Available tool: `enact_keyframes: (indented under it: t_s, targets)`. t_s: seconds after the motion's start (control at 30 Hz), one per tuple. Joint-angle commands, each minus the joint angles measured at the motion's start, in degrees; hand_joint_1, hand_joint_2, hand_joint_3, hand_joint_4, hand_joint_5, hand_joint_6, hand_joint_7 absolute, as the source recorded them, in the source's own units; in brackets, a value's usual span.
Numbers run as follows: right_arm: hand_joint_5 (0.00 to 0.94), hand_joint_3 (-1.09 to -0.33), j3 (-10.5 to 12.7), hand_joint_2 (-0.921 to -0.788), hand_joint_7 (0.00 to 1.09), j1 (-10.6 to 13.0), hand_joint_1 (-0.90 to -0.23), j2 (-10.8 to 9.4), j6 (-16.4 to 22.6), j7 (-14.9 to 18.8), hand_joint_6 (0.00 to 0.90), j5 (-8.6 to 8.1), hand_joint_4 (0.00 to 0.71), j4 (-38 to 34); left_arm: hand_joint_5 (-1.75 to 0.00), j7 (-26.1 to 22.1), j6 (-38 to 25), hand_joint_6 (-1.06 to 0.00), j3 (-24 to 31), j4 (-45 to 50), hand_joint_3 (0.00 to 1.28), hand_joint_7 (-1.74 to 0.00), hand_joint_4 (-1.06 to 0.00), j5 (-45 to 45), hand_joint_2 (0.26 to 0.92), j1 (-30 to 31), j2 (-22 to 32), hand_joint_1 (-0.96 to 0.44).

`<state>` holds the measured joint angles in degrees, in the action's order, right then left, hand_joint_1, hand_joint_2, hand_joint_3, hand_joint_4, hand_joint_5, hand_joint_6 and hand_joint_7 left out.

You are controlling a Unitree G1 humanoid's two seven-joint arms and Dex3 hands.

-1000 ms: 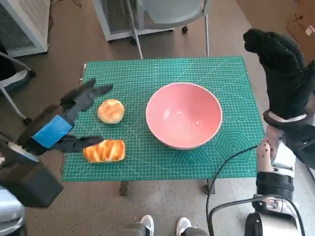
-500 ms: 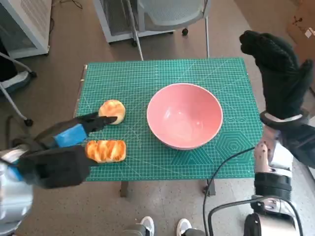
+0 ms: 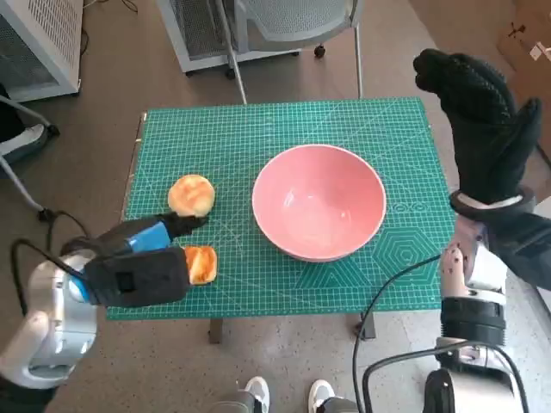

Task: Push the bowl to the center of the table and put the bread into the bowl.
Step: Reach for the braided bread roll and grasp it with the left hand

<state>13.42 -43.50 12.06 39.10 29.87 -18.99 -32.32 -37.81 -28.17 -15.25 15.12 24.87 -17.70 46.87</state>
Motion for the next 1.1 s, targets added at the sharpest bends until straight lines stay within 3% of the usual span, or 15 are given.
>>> enact_keyframes:
  t_s: [0.03, 0.5, 0.63, 0.7, 0.73, 0.77, 0.8, 0.87, 0.9, 0.97, 1.1]
  targets:
    - [0.003, -0.598, -0.11, -0.921, 0.02, 0.49, -0.653, -0.49, 0.28, -0.41, 0.349, -0.01, 0.255, -0.78, 0.00, 1.80, 3.19, -0.35, -1.37, -4.03, 0.00, -0.01, -0.18, 2.01, 0.762, -0.27, -1.14, -0.25]
    - [0.003, -0.601, -0.29, -0.921, 0.01, 0.99, -0.649, -0.69, 0.65, -1.01, 0.353, 0.38, 0.258, -0.23, -0.02, 6.57, 8.20, -0.38, -4.62, -18.44, 0.01, -0.01, -0.24, 6.80, 0.799, -2.91, -5.72, -0.23]
    - [0.003, -0.601, -0.29, -0.921, 0.01, 1.16, -0.649, -0.71, 0.65, -1.06, 0.354, 0.36, 0.258, -0.05, -0.02, 7.50, 8.08, -0.46, -6.13, -21.69, 0.01, -0.03, -0.31, 9.18, 0.818, -3.40, -6.72, -0.16]
    - [0.003, -0.602, -0.31, -0.921, 0.01, 1.23, -0.649, -0.72, 0.59, -1.09, 0.355, 0.32, 0.260, 0.10, -0.02, 7.71, 8.24, -0.60, -6.58, -22.50, 0.01, -0.05, -0.44, 10.10, 0.848, -3.46, -6.93, -0.10]
    - [0.003, -0.602, -0.31, -0.921, 0.01, 1.26, -0.649, -0.71, 0.54, -1.08, 0.355, 0.27, 0.260, 0.18, -0.02, 7.75, 8.44, -0.62, -6.69, -22.60, 0.01, -0.05, -0.46, 10.50, 0.852, -3.39, -6.89, -0.09]
    - [0.003, -0.602, -0.30, -0.921, 0.01, 1.28, -0.649, -0.70, 0.50, -1.05, 0.355, 0.20, 0.260, 0.21, -0.07, 7.69, 8.68, -0.70, -6.67, -22.32, 0.01, -0.08, -0.58, 10.81, 0.867, -3.23, -6.75, -0.06]
    - [0.003, -0.602, -0.29, -0.921, 0.01, 1.29, -0.649, -0.68, 0.47, -1.03, 0.356, 0.16, 0.260, 0.22, -0.48, 7.66, 8.86, -0.66, -6.65, -22.12, 0.04, -0.47, -0.61, 11.04, 0.886, -3.12, -6.66, -0.04]
    - [0.003, -0.602, -0.26, -0.921, 0.01, 1.29, -0.649, -0.65, 0.41, -0.97, 0.356, 0.06, 0.261, 0.23, -0.85, 7.57, 9.59, -0.61, -6.27, -21.47, 0.08, -0.83, -0.62, 11.13, 0.903, -2.77, -6.40, -0.02]
    - [0.003, -0.602, -0.24, -0.921, 0.01, 1.28, -0.649, -0.63, 0.38, -0.93, 0.356, 0.01, 0.260, 0.23, -1.00, 7.54, 10.02, -0.63, -6.02, -21.12, 0.08, -0.91, -0.64, 11.07, 0.909, -2.58, -6.28, -0.01]
    - [0.002, -0.602, -0.18, -0.921, 0.01, 1.22, -0.649, -0.57, 0.33, -0.84, 0.355, -0.10, 0.260, 0.10, -1.15, 7.29, 10.95, -0.66, -5.36, -19.94, 0.07, -0.95, -0.65, 10.67, 0.912, -2.08, -5.77, -0.01]
    - [0.002, -0.602, -0.12, -0.921, 0.01, 1.18, -0.650, -0.50, 0.34, -0.78, 0.355, -0.16, 0.260, -0.10, -1.27, 6.17, 12.30, -0.69, -3.56, -16.80, 0.07, -0.98, -0.64, 9.16, 0.917, -1.01, -4.94, 0.00]
